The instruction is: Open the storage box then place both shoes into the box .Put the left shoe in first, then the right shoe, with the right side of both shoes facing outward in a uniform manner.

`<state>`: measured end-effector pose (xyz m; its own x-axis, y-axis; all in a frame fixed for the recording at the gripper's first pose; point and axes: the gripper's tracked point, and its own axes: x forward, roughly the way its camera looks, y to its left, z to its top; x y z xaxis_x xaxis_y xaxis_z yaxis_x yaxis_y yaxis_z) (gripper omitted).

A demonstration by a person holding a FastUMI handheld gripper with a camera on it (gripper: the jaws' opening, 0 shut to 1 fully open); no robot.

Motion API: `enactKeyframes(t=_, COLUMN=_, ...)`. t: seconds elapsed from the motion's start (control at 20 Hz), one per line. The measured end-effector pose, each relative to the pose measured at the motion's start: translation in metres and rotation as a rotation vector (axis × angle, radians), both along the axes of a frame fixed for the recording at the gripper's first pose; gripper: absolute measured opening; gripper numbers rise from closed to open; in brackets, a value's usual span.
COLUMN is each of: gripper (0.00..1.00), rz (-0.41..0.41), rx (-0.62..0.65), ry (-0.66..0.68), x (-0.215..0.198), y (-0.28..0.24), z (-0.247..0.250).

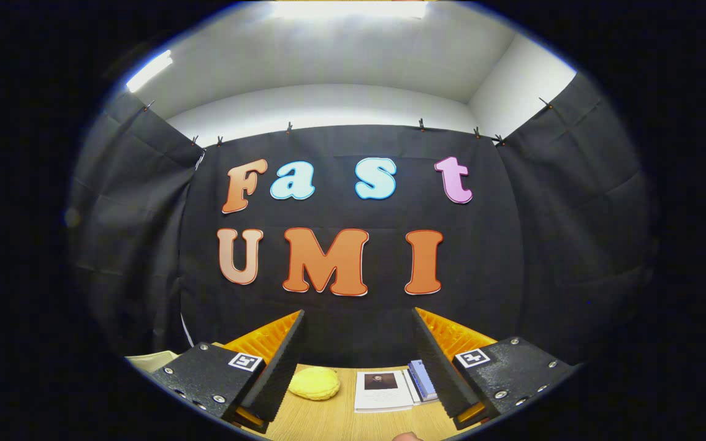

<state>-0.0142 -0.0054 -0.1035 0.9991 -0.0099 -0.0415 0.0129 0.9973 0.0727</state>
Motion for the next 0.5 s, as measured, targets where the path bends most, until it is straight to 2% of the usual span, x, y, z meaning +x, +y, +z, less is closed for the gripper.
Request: enactKeyframes(t=0.5, gripper=0.98, rz=0.017, rx=-0.016, ry=-0.016, x=0.005, y=-0.008, z=0.0)
